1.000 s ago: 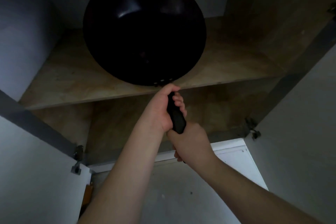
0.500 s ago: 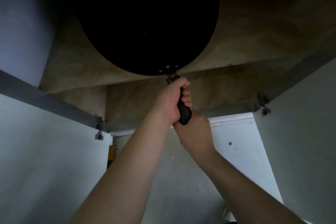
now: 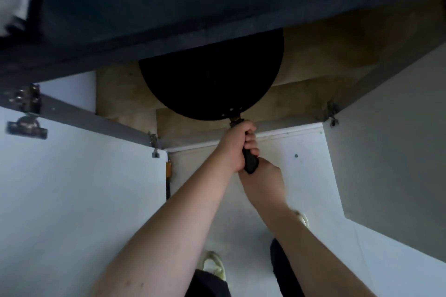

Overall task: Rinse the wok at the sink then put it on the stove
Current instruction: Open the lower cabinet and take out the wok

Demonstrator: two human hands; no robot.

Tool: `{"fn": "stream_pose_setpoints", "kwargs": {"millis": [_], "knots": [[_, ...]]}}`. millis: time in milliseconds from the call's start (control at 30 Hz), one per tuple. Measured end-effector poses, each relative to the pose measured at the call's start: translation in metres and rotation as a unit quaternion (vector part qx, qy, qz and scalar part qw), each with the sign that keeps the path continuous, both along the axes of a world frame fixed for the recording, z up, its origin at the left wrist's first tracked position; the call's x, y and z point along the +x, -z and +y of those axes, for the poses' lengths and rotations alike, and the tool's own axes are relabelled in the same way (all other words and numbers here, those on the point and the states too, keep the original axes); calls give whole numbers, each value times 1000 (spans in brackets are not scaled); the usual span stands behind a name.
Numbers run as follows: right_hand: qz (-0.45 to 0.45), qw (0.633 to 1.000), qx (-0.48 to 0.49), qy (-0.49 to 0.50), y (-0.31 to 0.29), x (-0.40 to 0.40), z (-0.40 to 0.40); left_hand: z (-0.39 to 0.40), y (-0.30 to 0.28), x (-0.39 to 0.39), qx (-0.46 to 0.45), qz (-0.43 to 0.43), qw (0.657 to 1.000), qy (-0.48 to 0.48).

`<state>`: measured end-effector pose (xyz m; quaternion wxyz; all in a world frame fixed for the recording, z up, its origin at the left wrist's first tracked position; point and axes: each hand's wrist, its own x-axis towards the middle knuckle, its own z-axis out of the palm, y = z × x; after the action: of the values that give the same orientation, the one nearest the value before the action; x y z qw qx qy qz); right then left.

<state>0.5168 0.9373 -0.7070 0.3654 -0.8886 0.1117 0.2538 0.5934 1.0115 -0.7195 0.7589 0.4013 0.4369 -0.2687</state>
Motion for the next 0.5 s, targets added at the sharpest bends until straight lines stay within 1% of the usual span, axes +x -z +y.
{"fn": "stream_pose_setpoints", "kwargs": {"millis": [67,100,167,233,333,433,500], "knots": [[5,1000,-10,-15,-26,-11,-1,-1,-18,-11,7,22,1000,6],[11,999,-27,-39,-38,-17,-1,-2,-27,-19,8,35,999,10],[20,997,-45,-67,-51,-31,-1,-5,-38,-34,2,56,998,17],[53,996,-49,-58,-70,-49,-6,-9,-51,-53,-10,79,997,20],[110,993,-10,31,-94,-85,-14,-16,-69,-85,-30,102,994,26],[153,988,-18,30,-117,-111,-19,-21,-91,-115,-49,125,991,29],[166,985,-49,12,-136,-126,-19,-23,-106,-134,-58,141,988,31]]}}
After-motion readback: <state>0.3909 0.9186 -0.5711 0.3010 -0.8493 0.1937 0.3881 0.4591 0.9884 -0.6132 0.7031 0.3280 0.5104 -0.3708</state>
